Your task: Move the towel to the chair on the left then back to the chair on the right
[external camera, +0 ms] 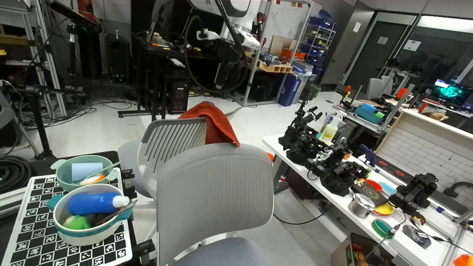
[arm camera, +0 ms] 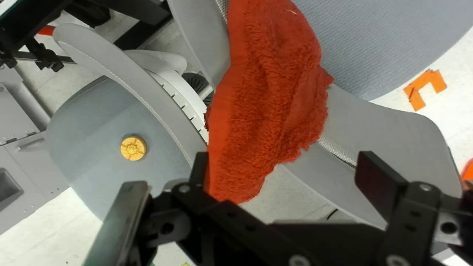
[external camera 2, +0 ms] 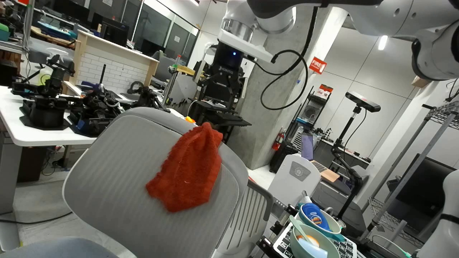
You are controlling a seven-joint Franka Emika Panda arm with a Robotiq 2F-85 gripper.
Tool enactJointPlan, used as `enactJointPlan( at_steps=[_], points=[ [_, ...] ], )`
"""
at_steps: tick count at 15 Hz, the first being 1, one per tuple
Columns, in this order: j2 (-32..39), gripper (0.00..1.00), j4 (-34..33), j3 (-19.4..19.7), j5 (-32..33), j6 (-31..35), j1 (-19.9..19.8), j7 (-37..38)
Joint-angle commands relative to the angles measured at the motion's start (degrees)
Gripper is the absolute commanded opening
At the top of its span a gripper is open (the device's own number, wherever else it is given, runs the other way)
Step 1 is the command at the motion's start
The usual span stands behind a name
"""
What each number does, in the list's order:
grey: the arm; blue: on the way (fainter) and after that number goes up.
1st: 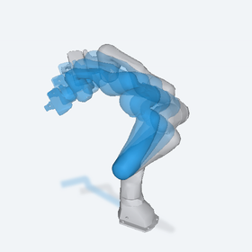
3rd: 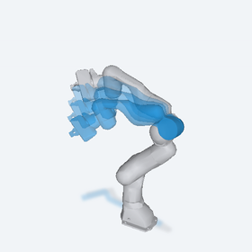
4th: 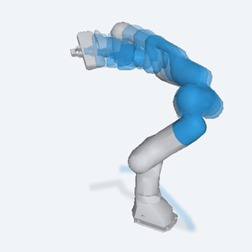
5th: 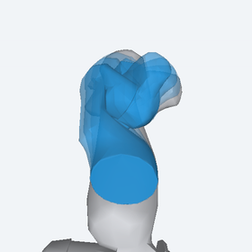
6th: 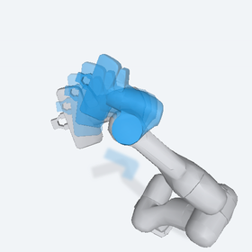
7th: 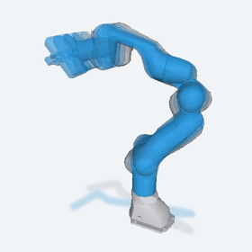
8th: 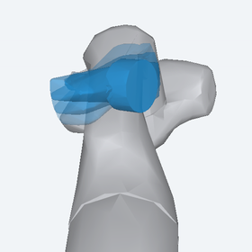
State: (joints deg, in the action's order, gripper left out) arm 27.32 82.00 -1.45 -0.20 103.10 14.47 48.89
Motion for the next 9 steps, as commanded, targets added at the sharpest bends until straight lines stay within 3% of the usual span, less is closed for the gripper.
enactJointPlan(
  at_steps=[1,9],
  points=[
    [-0.89,1.0,3.27,-0.44,0.05,1.82,-0.08,0.41],
    [1.96,1.0,6.39,-0.25,0.27,4.8,0.01,0.29]
  ],
)
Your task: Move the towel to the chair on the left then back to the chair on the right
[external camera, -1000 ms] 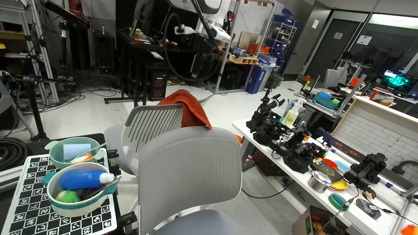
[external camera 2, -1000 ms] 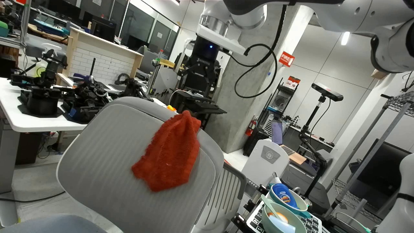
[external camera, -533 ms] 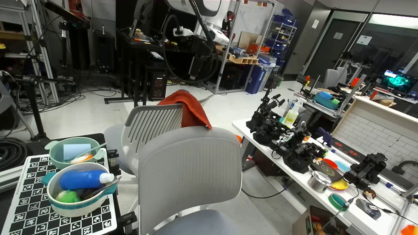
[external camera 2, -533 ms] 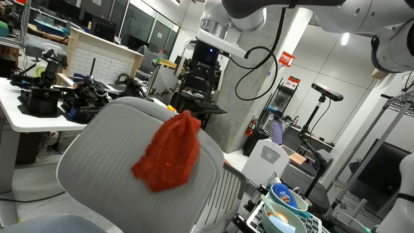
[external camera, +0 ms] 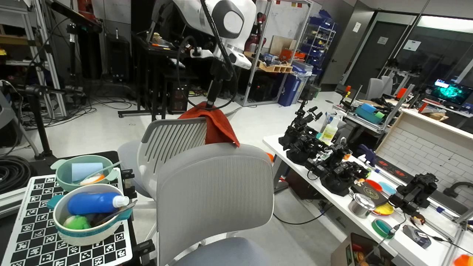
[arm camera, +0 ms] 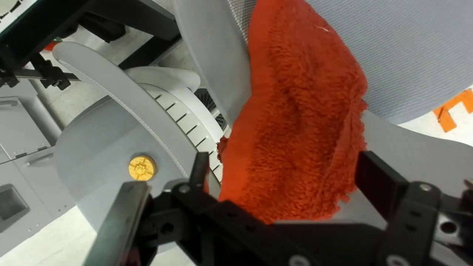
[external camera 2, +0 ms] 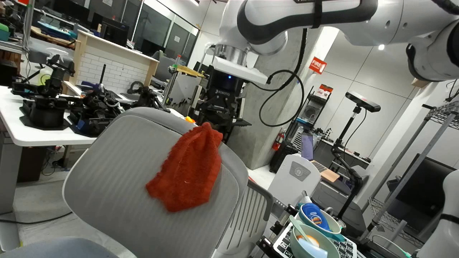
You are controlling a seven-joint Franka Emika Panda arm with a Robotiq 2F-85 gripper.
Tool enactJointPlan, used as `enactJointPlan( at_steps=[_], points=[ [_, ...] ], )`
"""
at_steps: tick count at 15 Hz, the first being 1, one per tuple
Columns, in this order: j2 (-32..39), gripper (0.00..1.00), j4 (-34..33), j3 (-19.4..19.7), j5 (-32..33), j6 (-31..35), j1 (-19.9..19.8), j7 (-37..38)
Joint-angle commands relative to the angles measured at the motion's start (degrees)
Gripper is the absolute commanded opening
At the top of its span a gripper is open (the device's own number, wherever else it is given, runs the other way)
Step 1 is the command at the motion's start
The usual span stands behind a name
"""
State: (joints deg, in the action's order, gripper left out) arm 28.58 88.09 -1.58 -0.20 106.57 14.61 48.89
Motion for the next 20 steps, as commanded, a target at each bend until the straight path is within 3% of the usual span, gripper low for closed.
enactJointPlan(
  at_steps=[1,10,12,14,20],
  points=[
    [1.11,0.79,0.24,-0.08,0.21,1.61,-0.21,0.17],
    [1.88,0.15,-0.36,0.55,0.14,2.06,-1.15,-0.82],
    [1.76,0.12,-0.4,0.64,0.02,2.13,-1.54,-1.03],
    [1.59,0.0,-0.77,0.74,-0.13,1.95,-2.03,-1.24],
    [0.09,0.03,-2.09,0.75,-0.96,0.9,-3.74,-2.27]
  ],
)
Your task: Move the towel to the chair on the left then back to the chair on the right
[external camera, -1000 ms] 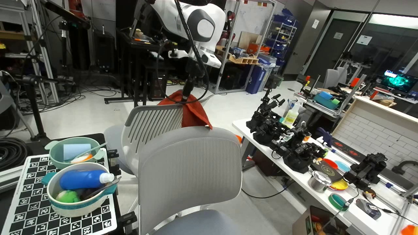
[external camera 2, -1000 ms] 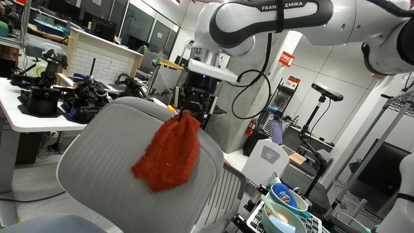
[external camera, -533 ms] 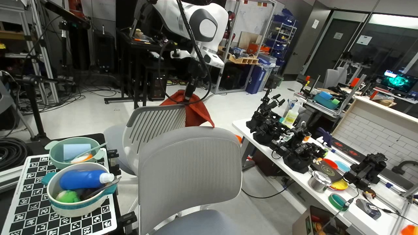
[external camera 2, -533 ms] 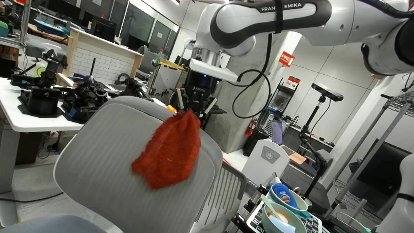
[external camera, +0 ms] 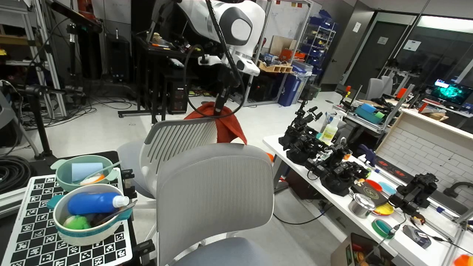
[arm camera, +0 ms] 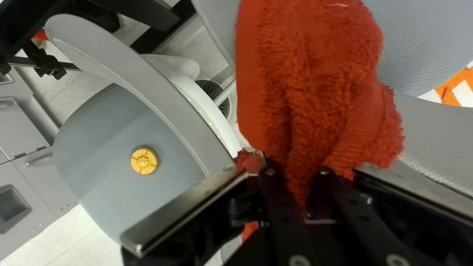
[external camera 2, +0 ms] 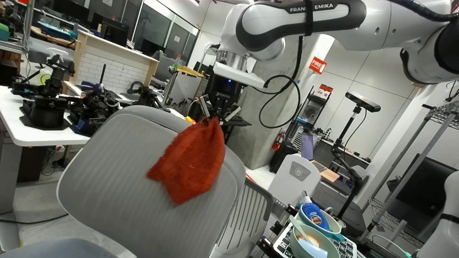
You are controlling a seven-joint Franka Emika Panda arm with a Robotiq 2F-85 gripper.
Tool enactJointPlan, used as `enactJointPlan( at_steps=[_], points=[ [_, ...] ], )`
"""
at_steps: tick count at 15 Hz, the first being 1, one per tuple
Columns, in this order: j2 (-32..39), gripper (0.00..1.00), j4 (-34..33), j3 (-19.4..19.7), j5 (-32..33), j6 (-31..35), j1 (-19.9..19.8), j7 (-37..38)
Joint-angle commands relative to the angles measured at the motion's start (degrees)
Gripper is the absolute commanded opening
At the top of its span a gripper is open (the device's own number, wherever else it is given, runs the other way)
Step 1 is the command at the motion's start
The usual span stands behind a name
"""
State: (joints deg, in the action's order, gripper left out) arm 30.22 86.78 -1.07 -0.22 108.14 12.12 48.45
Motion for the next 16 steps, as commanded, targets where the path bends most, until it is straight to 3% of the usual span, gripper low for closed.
enactJointPlan(
  at_steps=[1,7,11,16],
  points=[
    [-2.08,0.03,-1.46,0.31,-1.2,-1.15,-1.76,-2.19],
    [-3.93,0.03,-10.56,1.41,-4.21,-4.57,-6.62,-4.41],
    [-1.83,0.03,-20.17,2.6,-6.77,-8.09,-10.25,-4.84],
    [0.84,0.03,-27.39,2.94,-8.34,-10.56,-12.37,-4.24]
  ],
)
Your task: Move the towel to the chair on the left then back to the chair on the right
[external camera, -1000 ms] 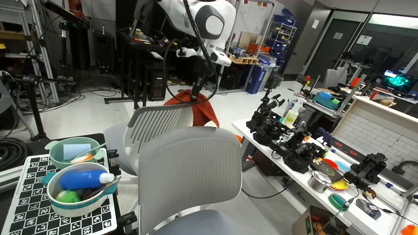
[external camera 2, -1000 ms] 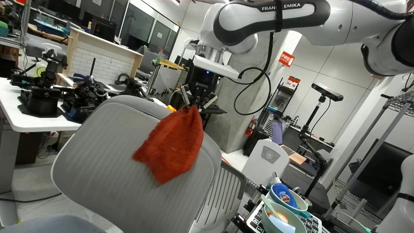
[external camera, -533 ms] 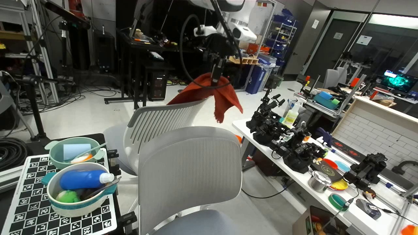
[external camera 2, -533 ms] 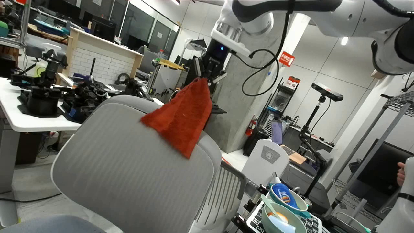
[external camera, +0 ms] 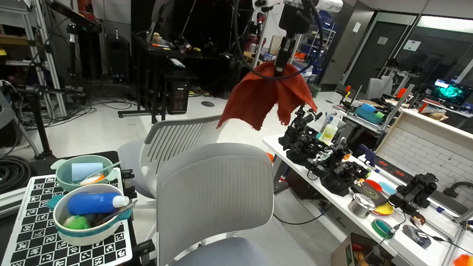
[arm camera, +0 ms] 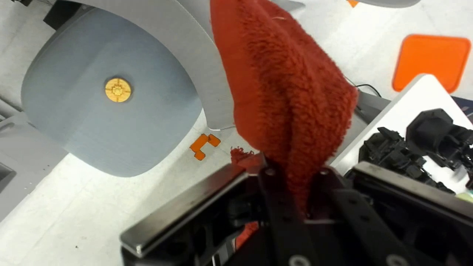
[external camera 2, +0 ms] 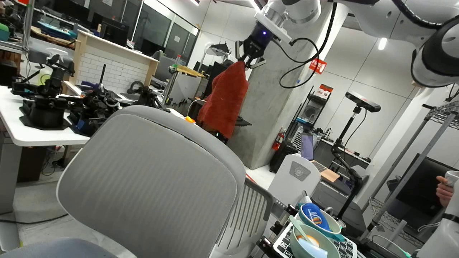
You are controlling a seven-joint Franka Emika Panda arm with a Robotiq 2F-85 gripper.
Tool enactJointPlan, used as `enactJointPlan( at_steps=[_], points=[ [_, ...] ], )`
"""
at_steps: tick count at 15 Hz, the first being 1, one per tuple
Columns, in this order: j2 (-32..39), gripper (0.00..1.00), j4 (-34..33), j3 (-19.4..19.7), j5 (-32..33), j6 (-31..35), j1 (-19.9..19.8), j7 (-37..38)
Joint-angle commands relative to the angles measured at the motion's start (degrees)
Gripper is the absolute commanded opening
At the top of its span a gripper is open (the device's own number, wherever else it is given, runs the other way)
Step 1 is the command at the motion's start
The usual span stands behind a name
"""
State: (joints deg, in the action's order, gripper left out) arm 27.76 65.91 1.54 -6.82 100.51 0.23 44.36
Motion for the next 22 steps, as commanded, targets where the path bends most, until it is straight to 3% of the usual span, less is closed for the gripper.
enactJointPlan(
  at_steps=[1,8,17,22],
  points=[
    [4.04,0.03,-7.85,0.27,-1.68,-3.42,-0.43,0.06],
    [8.52,0.03,-11.25,-0.66,-0.29,-2.88,0.49,0.77],
    [10.46,0.03,-9.43,-0.29,1.32,-1.72,5.17,2.21],
    [6.2,0.03,-2.23,1.03,4.25,4.04,7.35,4.15]
  ],
)
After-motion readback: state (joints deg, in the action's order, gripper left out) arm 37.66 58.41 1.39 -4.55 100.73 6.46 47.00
